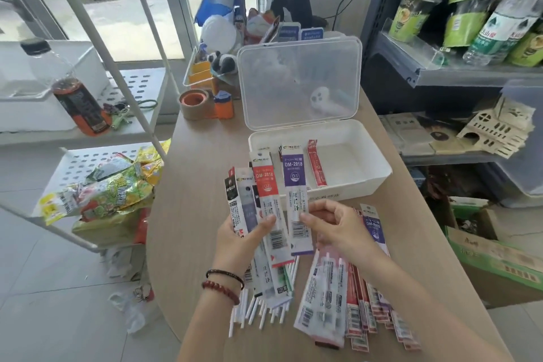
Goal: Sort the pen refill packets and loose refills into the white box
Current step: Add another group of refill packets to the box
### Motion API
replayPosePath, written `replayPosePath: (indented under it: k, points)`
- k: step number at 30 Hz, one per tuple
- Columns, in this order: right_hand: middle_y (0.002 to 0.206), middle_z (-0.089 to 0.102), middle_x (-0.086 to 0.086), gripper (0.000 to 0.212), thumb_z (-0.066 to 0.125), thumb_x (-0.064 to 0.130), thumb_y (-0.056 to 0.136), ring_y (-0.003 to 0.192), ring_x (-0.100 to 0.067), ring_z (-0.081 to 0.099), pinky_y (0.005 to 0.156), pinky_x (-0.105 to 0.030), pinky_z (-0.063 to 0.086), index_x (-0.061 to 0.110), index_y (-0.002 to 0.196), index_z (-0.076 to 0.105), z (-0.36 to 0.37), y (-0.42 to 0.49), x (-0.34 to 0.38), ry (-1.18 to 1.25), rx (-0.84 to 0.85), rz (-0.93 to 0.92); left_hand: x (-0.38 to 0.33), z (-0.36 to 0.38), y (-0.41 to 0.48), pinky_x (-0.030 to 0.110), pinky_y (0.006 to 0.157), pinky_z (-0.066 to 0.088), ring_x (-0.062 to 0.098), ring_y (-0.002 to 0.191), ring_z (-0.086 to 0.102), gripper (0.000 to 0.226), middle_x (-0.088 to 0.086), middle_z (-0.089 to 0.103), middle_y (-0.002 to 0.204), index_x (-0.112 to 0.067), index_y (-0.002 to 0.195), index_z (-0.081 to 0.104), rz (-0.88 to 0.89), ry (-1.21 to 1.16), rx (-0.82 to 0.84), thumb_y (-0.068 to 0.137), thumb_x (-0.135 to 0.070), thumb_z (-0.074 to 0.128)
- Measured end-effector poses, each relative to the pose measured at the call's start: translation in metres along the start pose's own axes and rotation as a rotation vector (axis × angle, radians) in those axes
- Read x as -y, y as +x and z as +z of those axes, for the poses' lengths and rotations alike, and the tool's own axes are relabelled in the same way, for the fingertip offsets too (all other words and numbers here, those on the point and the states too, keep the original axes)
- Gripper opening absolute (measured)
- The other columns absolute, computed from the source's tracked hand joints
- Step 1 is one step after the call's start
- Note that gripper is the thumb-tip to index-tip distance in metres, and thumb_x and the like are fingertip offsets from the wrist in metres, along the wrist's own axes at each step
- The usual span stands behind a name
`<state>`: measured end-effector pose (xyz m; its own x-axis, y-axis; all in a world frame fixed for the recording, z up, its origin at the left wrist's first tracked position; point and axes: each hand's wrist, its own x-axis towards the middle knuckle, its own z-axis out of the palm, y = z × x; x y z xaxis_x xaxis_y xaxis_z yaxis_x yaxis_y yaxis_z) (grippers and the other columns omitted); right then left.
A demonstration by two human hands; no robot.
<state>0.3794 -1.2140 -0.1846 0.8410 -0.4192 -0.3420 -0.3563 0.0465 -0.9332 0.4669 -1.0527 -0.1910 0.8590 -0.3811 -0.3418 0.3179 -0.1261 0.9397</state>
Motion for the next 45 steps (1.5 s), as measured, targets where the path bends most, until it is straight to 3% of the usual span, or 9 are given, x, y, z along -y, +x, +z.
replayPosePath:
  k: [8, 14, 19, 26, 29, 33, 35, 39, 45]
  points:
    - [0.100, 0.069, 0.000, 0.032, 0.076, 0.016, 0.083, 0.083, -0.014, 0.068, 0.054, -0.018, 0.051, 0.018, 0.109, 0.059, 0.004, 0.085, 0.045, -0.260, -0.100, -0.184, -0.030, -0.027, 0.043, 0.017, 0.057, 0.049, 0.005, 0.072, 0.067, 0.014, -0.005, 0.071, 0.085, -0.023, 0.087, 0.063, 0.043, 0.008, -0.054, 0.078, -0.020, 0.074]
    - [0.106, 0.068, -0.003, 0.041, 0.074, 0.012, 0.083, 0.085, -0.017, 0.069, 0.075, -0.028, 0.059, 0.023, 0.121, 0.065, 0.018, 0.132, 0.043, -0.570, 0.008, -0.147, -0.039, -0.037, 0.064, 0.013, 0.051, 0.046, 0.006, 0.069, 0.065, 0.013, -0.003, 0.070, 0.082, -0.020, 0.086, 0.062, 0.039, 0.011, -0.058, 0.079, -0.017, 0.073]
    - [0.120, 0.066, -0.005, 0.045, 0.070, 0.017, 0.088, 0.075, -0.002, 0.058, 0.055, -0.008, 0.039, 0.020, 0.132, 0.059, 0.037, 0.141, 0.025, -0.732, 0.145, -0.065, -0.031, -0.047, 0.071, 0.021, 0.059, 0.048, 0.012, 0.077, 0.068, 0.019, 0.001, 0.072, 0.089, -0.016, 0.093, 0.065, -0.001, 0.015, -0.075, 0.077, -0.019, 0.075]
    - [0.104, 0.072, 0.002, 0.043, 0.076, 0.027, 0.082, 0.077, -0.002, 0.062, 0.072, -0.015, 0.047, 0.021, 0.123, 0.065, 0.040, 0.149, 0.018, -0.825, 0.131, -0.053, -0.022, -0.039, 0.076, 0.020, 0.056, 0.048, 0.011, 0.075, 0.068, 0.019, 0.000, 0.072, 0.088, -0.017, 0.092, 0.062, -0.060, -0.045, -0.071, 0.077, -0.020, 0.074]
    - [0.094, 0.070, 0.014, 0.024, 0.070, 0.039, 0.085, 0.068, 0.007, 0.057, 0.075, -0.015, 0.043, 0.023, 0.103, 0.074, 0.039, 0.145, 0.023, -0.760, 0.048, -0.159, -0.024, -0.036, 0.078, 0.021, 0.057, 0.052, 0.013, 0.075, 0.070, 0.026, 0.003, 0.073, 0.088, -0.015, 0.096, 0.064, -0.057, -0.094, -0.087, 0.074, -0.021, 0.077]
    - [0.069, 0.070, 0.010, 0.032, 0.061, 0.051, 0.085, 0.048, 0.001, 0.056, 0.060, -0.012, 0.043, 0.021, 0.083, 0.074, 0.036, 0.133, 0.032, -0.456, -0.024, -0.290, -0.028, -0.029, 0.082, 0.020, 0.060, 0.048, 0.009, 0.077, 0.068, 0.028, -0.004, 0.072, 0.086, -0.020, 0.094, 0.064, -0.031, -0.046, -0.101, 0.071, -0.024, 0.079]
    - [0.070, 0.072, 0.005, 0.034, 0.063, 0.050, 0.080, 0.052, -0.003, 0.060, 0.056, -0.011, 0.045, 0.018, 0.083, 0.073, 0.036, 0.129, 0.035, -0.330, 0.030, -0.302, -0.028, -0.022, 0.081, 0.022, 0.064, 0.050, 0.009, 0.079, 0.068, 0.029, -0.005, 0.072, 0.085, -0.020, 0.094, 0.065, -0.036, -0.023, -0.073, 0.069, -0.024, 0.080]
    - [0.071, 0.074, 0.003, 0.033, 0.072, 0.048, 0.073, 0.058, -0.007, 0.066, 0.052, -0.015, 0.046, 0.018, 0.087, 0.073, 0.033, 0.127, 0.040, -0.270, 0.071, -0.289, -0.022, -0.010, 0.083, 0.045, 0.086, 0.055, 0.016, 0.084, 0.071, 0.043, -0.002, 0.075, 0.086, -0.020, 0.094, 0.069, -0.032, 0.032, -0.039, 0.057, -0.033, 0.087]
    - [0.074, 0.074, 0.004, 0.029, 0.070, 0.039, 0.081, 0.061, -0.005, 0.066, 0.050, -0.021, 0.050, 0.014, 0.095, 0.070, 0.028, 0.132, 0.039, -0.098, -0.020, -0.196, -0.023, -0.003, 0.081, 0.042, 0.092, 0.051, 0.014, 0.092, 0.069, 0.089, -0.006, 0.074, 0.092, -0.022, 0.098, 0.068, -0.088, 0.009, -0.062, 0.025, -0.070, 0.080]
